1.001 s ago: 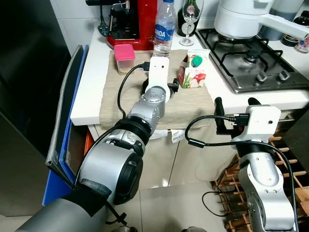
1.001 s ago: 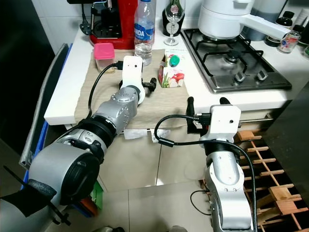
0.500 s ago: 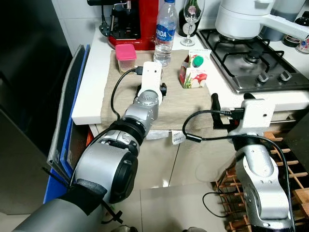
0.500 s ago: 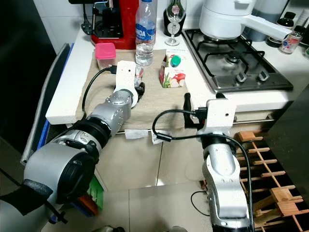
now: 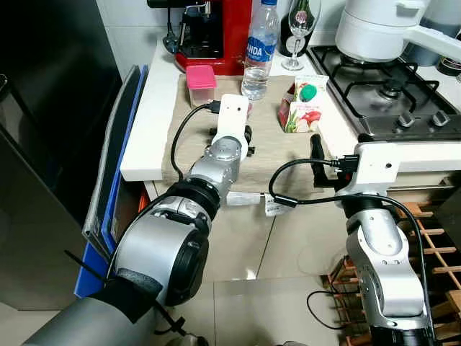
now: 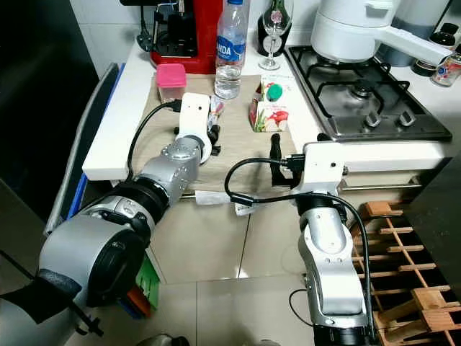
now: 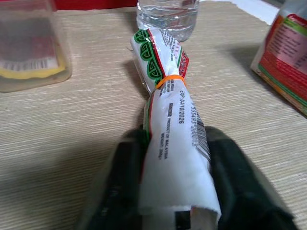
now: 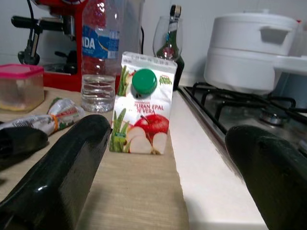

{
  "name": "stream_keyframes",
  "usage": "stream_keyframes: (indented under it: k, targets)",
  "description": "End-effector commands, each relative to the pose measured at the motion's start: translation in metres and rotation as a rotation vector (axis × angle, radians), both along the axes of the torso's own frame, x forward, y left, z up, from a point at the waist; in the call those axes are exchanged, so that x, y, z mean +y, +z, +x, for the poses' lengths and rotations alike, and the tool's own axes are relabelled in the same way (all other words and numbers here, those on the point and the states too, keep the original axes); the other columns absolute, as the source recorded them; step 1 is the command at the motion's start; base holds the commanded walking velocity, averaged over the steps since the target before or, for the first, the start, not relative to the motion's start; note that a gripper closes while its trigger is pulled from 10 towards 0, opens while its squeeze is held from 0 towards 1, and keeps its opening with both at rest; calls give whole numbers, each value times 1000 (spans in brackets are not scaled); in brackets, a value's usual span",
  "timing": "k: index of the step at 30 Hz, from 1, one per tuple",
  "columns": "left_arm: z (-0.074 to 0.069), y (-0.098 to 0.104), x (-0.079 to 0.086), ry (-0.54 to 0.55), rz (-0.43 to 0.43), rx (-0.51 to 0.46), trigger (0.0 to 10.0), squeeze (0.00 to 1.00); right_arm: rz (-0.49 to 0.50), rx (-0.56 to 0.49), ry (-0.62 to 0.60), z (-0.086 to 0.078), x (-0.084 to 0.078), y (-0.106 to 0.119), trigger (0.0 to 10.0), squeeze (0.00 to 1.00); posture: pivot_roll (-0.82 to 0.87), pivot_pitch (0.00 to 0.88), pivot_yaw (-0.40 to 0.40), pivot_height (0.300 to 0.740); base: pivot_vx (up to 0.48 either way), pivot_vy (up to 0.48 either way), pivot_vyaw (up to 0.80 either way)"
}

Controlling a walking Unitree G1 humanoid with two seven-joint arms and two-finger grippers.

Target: Restocking fridge

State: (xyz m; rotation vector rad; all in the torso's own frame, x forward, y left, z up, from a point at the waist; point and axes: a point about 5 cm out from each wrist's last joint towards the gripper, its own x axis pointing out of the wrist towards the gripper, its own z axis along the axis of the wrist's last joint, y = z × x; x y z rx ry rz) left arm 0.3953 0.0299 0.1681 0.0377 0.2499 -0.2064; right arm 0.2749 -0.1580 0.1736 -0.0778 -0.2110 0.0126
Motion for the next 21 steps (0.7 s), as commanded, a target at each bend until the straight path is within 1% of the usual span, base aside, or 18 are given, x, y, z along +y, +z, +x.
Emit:
stream_keyframes:
  k: [1, 6, 9, 10, 13, 14, 17, 19, 21]
  targets:
    - [-2, -3, -1, -22, 15, -10, 0, 0, -1, -18, -17, 3, -4, 3, 10000, 82, -221, 0, 31, 740, 0, 0, 0]
    - [-3, -6, 1, -38, 24, -32, 0, 0, -3, -23, -18, 7, -5, 4, 10000, 82, -204, 0, 20, 740, 0, 0, 0]
    - [-3, -4, 1, -36, 18, -43, 0, 0, -5, -24, -16, 8, -5, 4, 10000, 82, -199, 0, 17, 740, 0, 0, 0]
    - [-2, 0, 0, -40, 2, -60, 0, 0, -6, -25, -13, 9, -5, 4, 10000, 78, -195, 0, 17, 740, 0, 0, 0]
    - [1, 16, 0, -52, -45, -133, 0, 0, -7, -36, -11, 12, -4, 6, 10000, 78, -193, 0, 17, 740, 0, 0, 0]
    - [2, 23, 0, -58, -64, -171, 0, 0, -5, -40, -14, 13, -4, 6, 10000, 82, -190, 0, 19, 740, 0, 0, 0]
    - [-2, 34, 3, -81, -101, -256, 0, 0, -2, -48, -19, 14, -5, 6, 10000, 82, -184, 0, 23, 740, 0, 0, 0]
    - [-8, 40, 12, -83, -130, -333, 0, 0, 1, -58, -34, 12, -7, 7, 10000, 78, -178, 0, 26, 740, 0, 0, 0]
    - [-17, 44, 29, -39, -166, -420, 0, 0, 2, -81, -53, 9, -11, 8, 10000, 82, -173, 0, 25, 740, 0, 0, 0]
